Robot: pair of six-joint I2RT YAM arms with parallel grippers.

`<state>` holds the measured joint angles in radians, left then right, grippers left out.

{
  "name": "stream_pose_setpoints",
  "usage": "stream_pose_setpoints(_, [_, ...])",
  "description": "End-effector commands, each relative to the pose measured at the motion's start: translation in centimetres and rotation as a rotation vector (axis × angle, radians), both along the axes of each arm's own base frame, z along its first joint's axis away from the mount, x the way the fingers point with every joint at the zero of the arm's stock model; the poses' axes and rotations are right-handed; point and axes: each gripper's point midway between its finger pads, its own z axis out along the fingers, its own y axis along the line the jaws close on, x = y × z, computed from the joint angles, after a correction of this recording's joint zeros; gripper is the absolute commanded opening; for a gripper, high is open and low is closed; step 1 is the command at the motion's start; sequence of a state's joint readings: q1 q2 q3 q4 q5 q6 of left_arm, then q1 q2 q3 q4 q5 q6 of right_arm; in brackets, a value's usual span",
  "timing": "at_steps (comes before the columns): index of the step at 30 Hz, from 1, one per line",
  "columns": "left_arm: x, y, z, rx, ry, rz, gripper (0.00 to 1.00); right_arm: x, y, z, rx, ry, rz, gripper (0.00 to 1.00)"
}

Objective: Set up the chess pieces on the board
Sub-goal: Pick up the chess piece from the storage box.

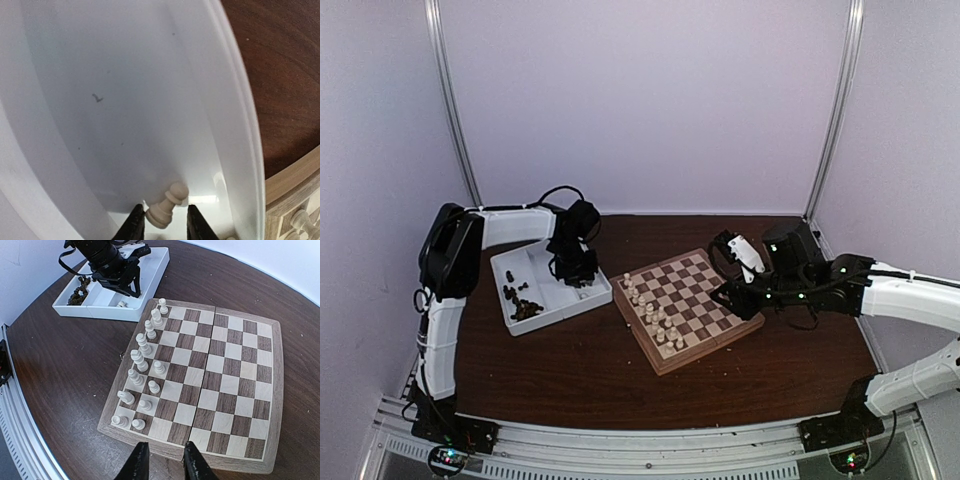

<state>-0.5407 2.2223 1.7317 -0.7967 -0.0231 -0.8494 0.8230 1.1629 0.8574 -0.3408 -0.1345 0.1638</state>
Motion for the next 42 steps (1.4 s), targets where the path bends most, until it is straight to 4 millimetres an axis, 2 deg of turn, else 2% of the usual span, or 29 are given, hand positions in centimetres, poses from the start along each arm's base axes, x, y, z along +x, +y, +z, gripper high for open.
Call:
stream_pose_setpoints(1, [1.4,-0.9,-0.3,0.039,-0.031,-0.213,0.32,0.2,0.1,1.4,0.034,-0.017,-0.004,0.26])
stream_pose_setpoints(6, [1.4,-0.7,-1.3,0.097,0.018,-0.304,0.37,0.1,0.0,1.5,0.039,-0.016,-0.008,0.26])
stream_pose_setpoints(12, [0.8,-0.7,-1.8,0.104,0.036,-0.377,0.36,0.1,0.2,1.5,0.048,-0.009,-0.007,0.26])
stream_pose_setpoints(18, [-0.4,-1.3,-0.8,0.065,0.046,-0.448,0.33,0.1,0.4,1.6,0.057,-0.007,-0.003,0.26])
stream_pose_setpoints(21, [-0.9,-1.7,-0.4,0.051,0.045,-0.483,0.25,0.2,0.6,1.5,0.064,-0.001,-0.003,0.26])
stream_pose_setpoints(26, [-1.8,-2.5,0.1,0.019,0.044,-0.523,0.17,0.1,0.7,1.5,0.072,0.006,0.0,0.26])
stream_pose_setpoints(34, [-2.3,-2.8,0.9,0.035,0.015,-0.513,0.13,-0.2,1.0,1.6,0.091,0.019,0.014,0.27])
stream_pose_setpoints(42, [-2.6,-2.0,3.8,0.029,-0.105,-0.51,0.11,-1.1,2.4,1.4,0.101,0.083,0.087,0.27])
